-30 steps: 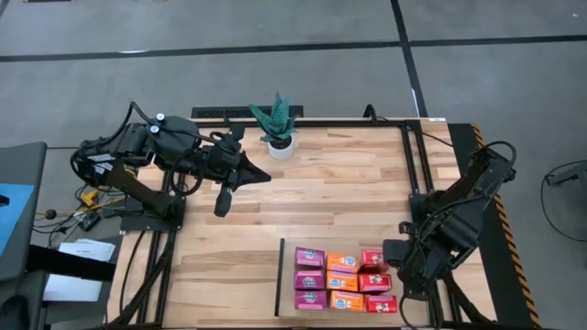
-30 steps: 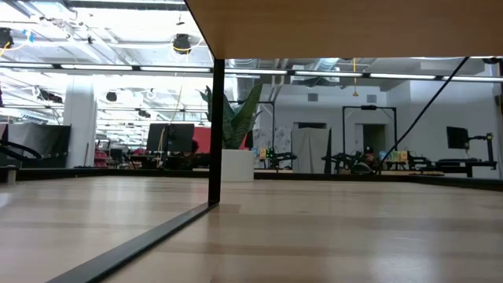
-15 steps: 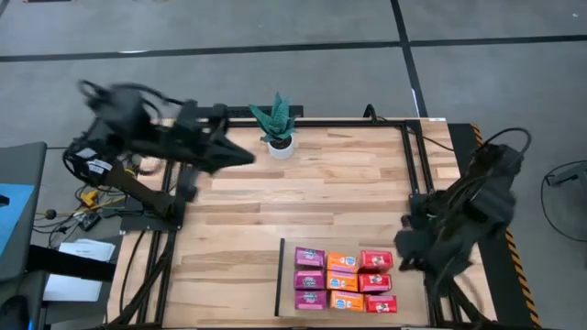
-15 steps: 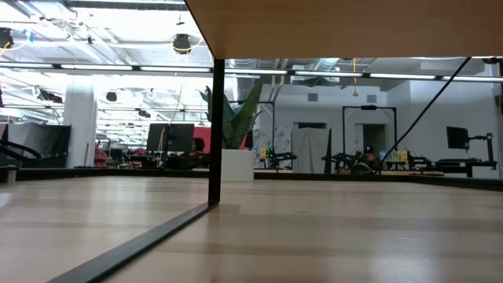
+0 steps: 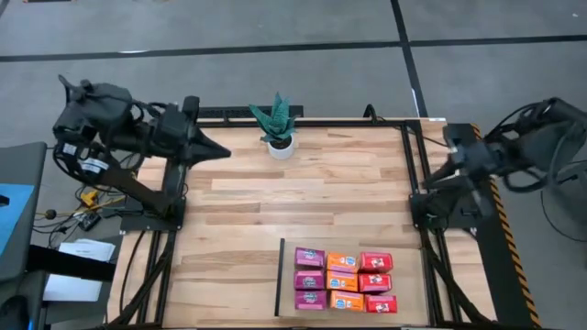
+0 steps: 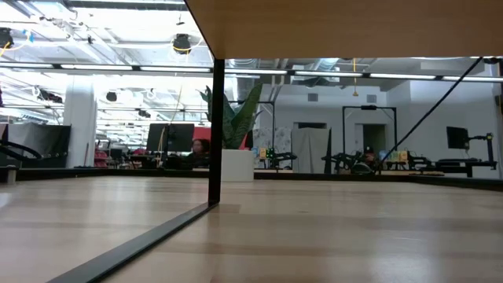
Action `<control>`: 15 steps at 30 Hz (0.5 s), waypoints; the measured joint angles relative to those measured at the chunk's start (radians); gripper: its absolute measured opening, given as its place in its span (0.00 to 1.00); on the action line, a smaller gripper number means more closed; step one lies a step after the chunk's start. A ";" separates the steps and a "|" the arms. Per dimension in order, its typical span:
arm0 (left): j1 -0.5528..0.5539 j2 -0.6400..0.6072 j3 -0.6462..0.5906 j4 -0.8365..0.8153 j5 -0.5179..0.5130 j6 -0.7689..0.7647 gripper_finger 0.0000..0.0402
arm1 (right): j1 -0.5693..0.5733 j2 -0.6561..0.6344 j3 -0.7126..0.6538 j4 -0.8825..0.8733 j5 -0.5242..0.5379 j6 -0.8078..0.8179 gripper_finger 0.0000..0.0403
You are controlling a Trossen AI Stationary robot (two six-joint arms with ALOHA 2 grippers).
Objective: Stack cereal on shelf
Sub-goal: Return to Home Position
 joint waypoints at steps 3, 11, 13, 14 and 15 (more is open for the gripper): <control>0.005 -0.019 -0.048 0.026 0.088 0.045 0.00 | -0.020 -0.057 -0.040 0.079 -0.044 -0.209 0.12; 0.068 -0.203 -0.382 0.275 0.404 0.088 0.00 | -0.092 -0.277 -0.301 0.476 -0.387 -0.476 0.11; 0.074 -0.286 -0.521 0.360 0.398 0.060 0.00 | -0.116 -0.336 -0.410 0.484 -0.362 -0.389 0.10; 0.075 -0.328 -0.597 0.417 0.394 0.047 0.00 | -0.130 -0.370 -0.473 0.496 -0.351 -0.346 0.10; 0.075 -0.372 -0.674 0.467 0.381 0.033 0.00 | -0.142 -0.403 -0.541 0.533 -0.342 -0.312 0.10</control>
